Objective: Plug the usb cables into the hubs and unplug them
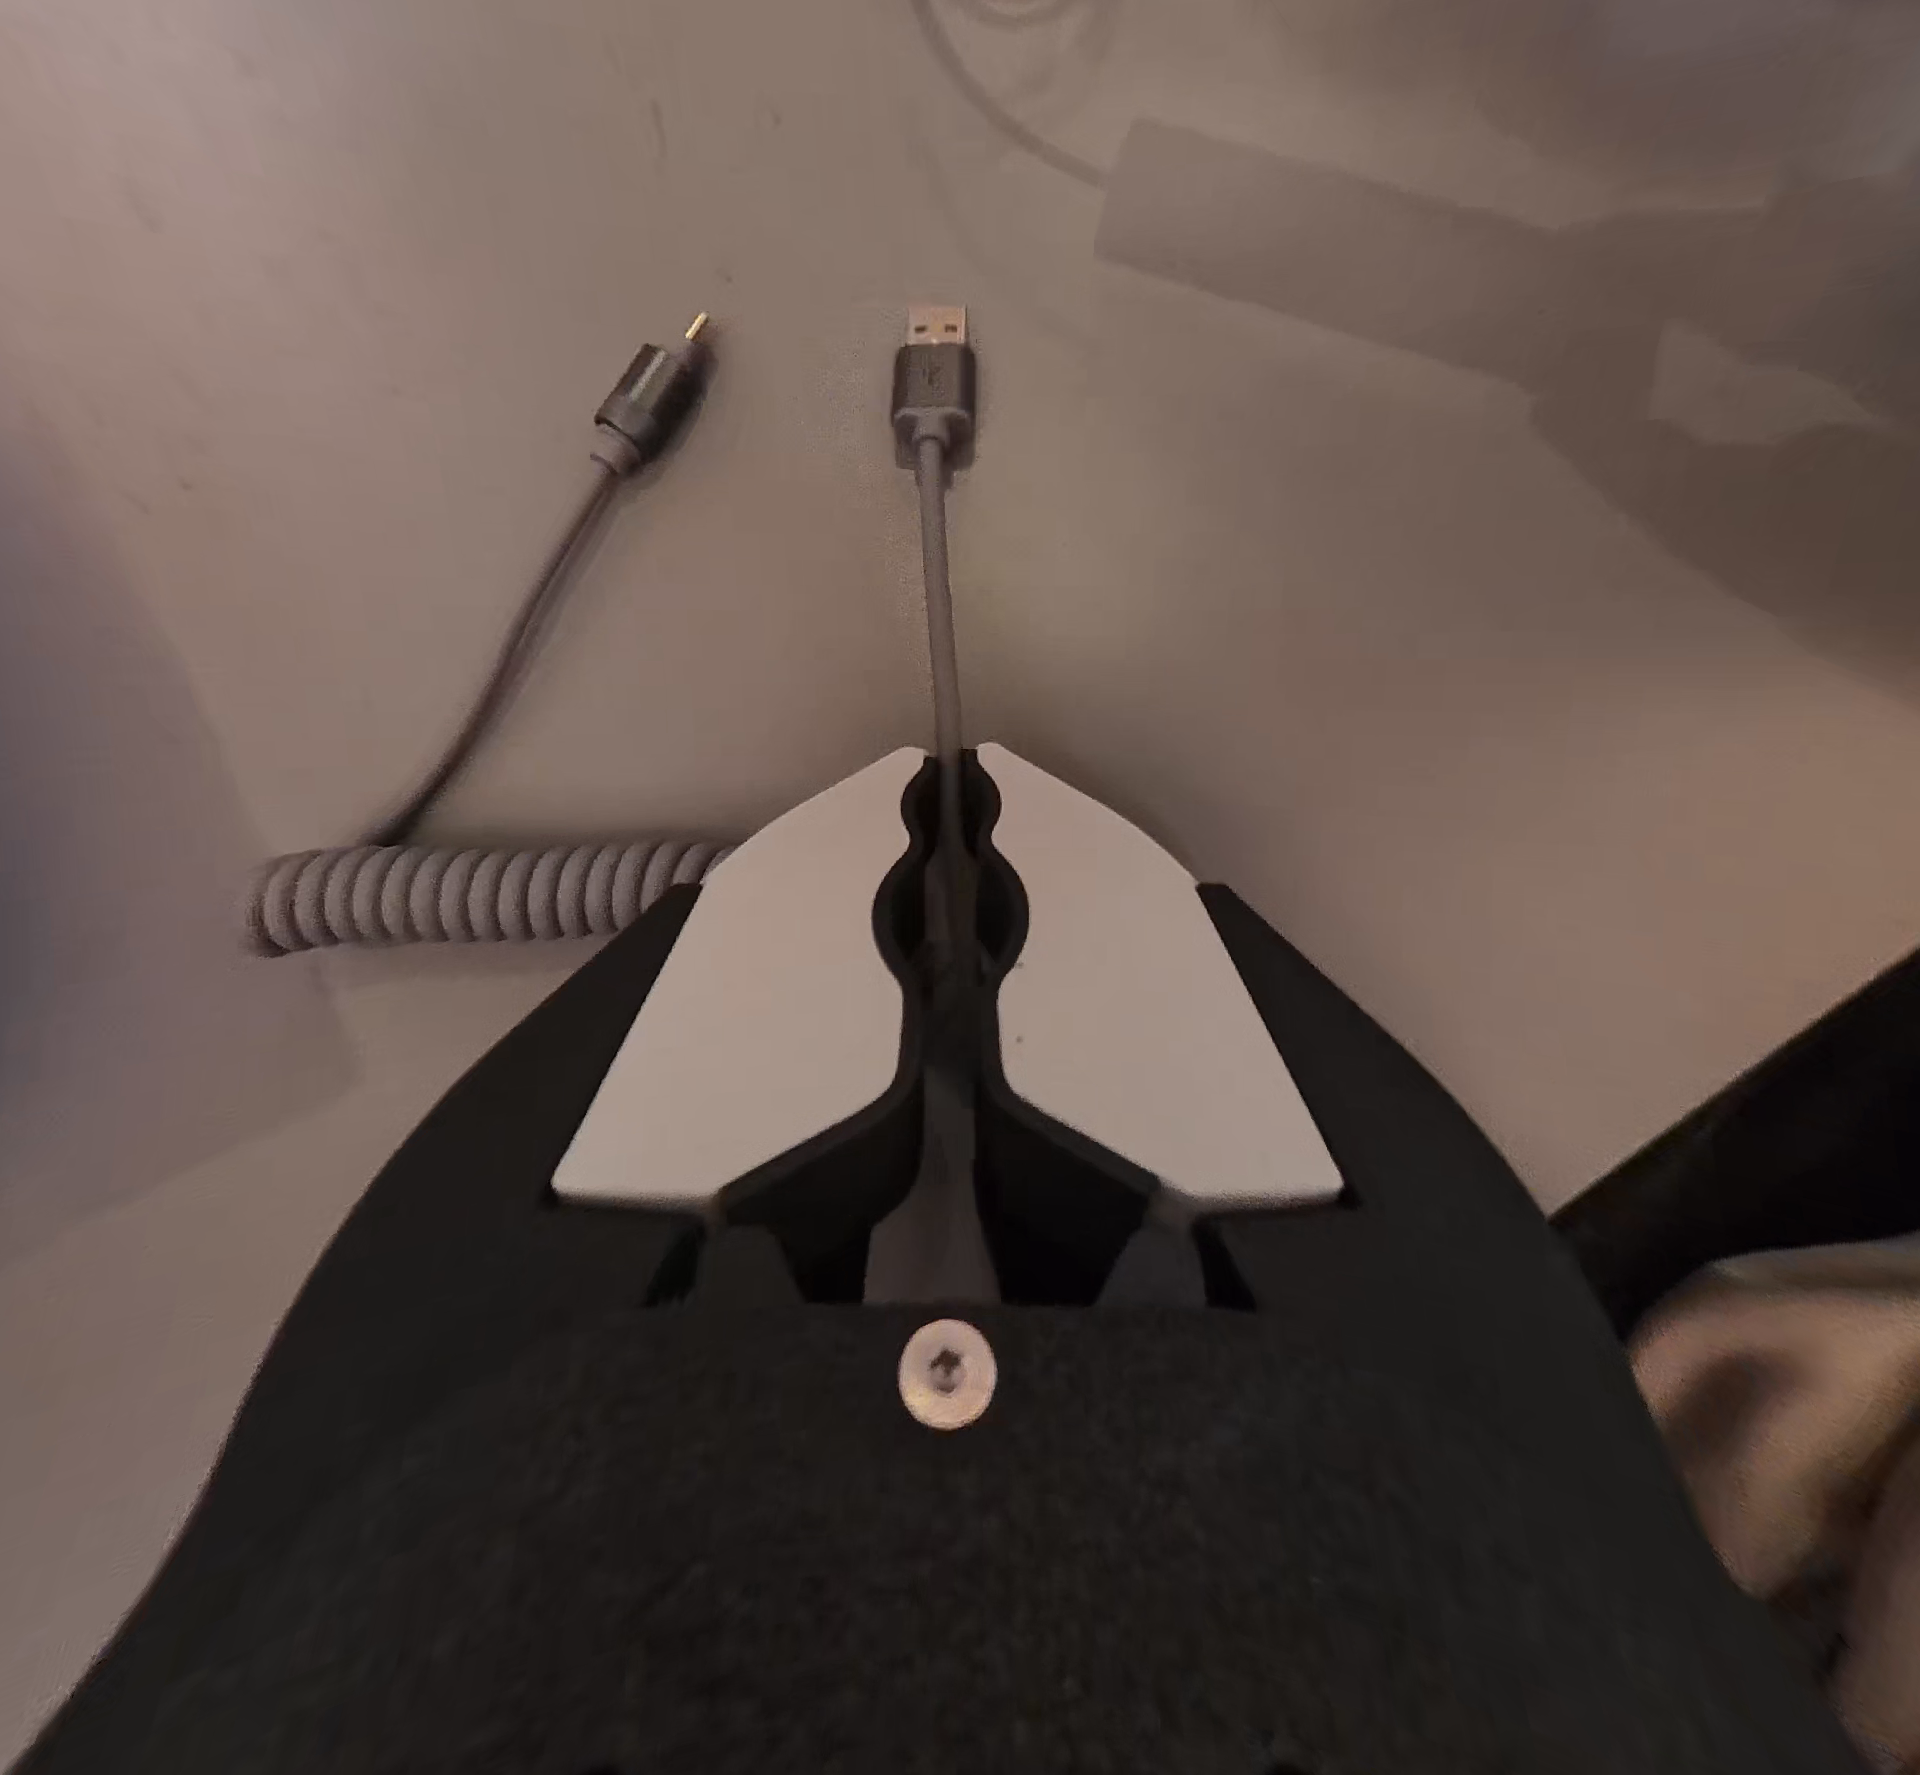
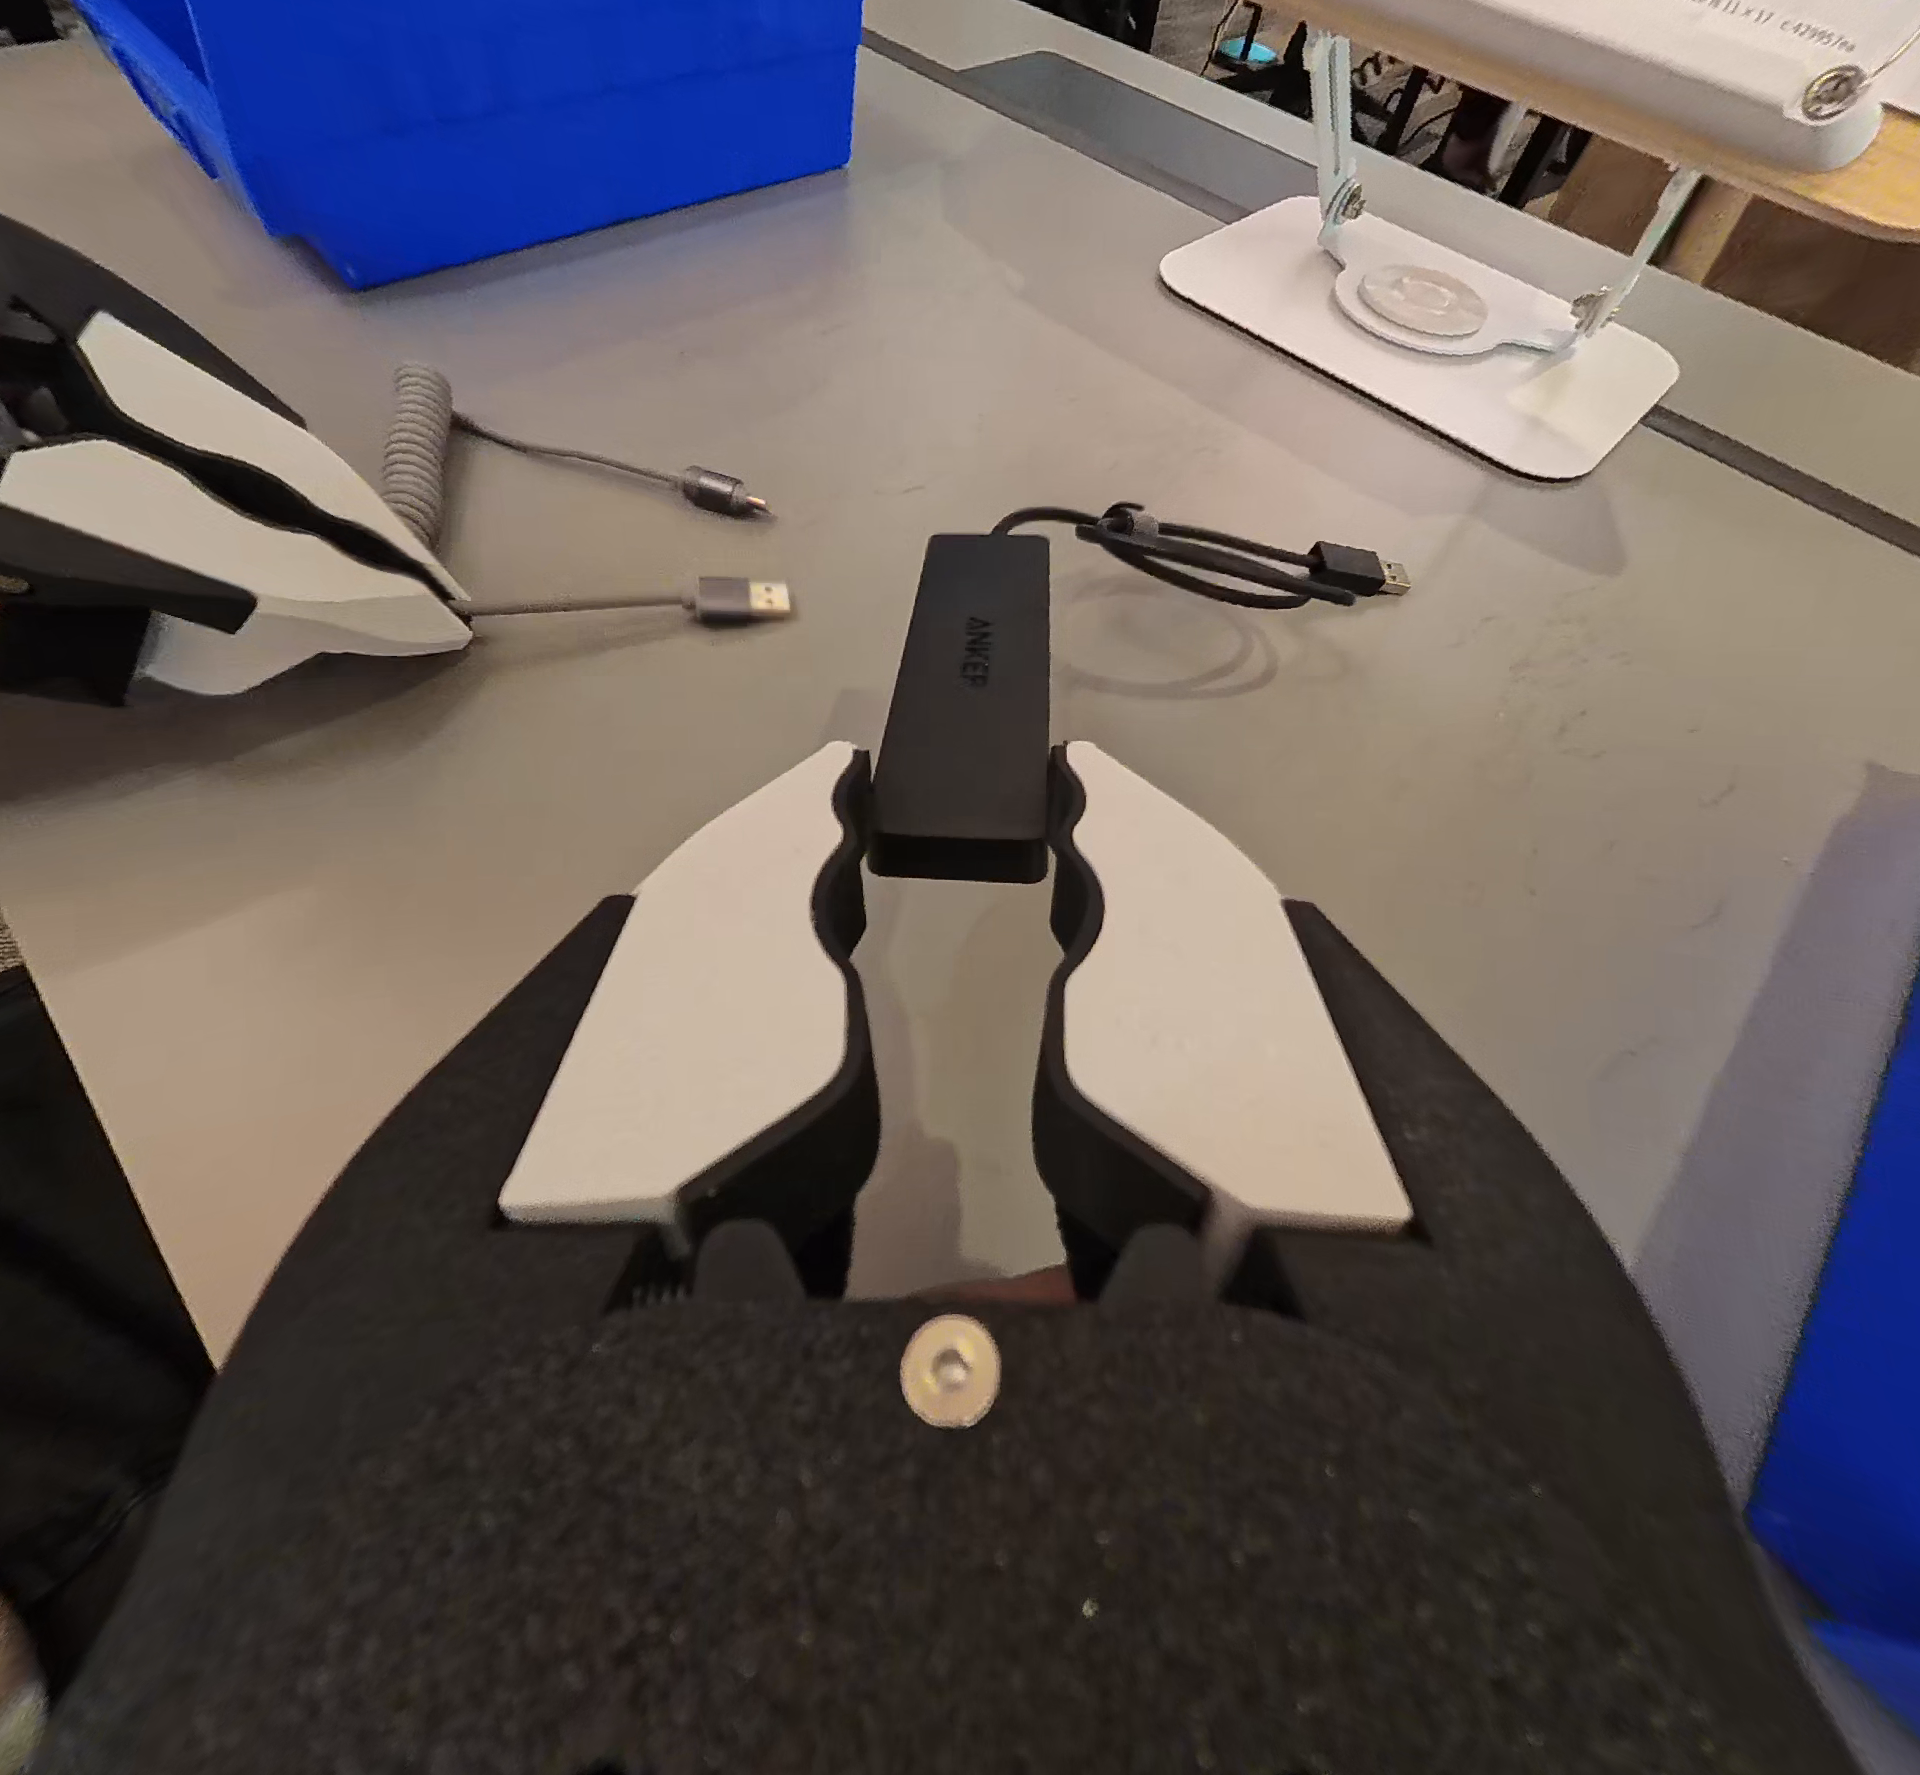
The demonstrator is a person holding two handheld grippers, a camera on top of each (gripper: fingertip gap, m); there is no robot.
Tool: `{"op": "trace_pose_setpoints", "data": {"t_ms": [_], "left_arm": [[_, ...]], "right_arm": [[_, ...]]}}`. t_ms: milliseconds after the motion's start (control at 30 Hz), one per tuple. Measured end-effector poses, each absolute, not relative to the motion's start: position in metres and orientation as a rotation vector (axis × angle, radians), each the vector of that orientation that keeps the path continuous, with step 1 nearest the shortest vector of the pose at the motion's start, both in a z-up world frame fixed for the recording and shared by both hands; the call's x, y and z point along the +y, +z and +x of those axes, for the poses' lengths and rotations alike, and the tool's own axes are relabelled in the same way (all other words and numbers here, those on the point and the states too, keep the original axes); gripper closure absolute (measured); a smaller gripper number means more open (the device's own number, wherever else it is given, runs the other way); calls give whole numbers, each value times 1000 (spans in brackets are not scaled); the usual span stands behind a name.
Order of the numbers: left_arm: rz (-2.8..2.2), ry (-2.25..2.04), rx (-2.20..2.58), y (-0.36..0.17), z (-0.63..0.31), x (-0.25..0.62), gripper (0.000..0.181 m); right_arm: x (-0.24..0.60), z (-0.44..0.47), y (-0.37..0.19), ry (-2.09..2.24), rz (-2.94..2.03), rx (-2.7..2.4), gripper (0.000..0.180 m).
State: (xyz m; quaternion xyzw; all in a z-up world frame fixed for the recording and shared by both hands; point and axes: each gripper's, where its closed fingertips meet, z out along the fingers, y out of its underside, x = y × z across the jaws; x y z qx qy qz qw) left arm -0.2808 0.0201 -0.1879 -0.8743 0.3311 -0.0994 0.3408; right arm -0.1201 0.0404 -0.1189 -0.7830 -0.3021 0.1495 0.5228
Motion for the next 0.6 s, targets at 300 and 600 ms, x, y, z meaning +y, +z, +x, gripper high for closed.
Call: {"op": "trace_pose_setpoints", "data": {"t_ms": [300, 600], "left_arm": [[-2176, -240, 1031, -138, -286, 6, 177], [-2082, -370, 1006, -109, -271, -5, 177]], "right_arm": [[35, -134, -121, 416, -1855, -750, 148], [30, -145, -119, 651, -1871, -645, 148]]}}
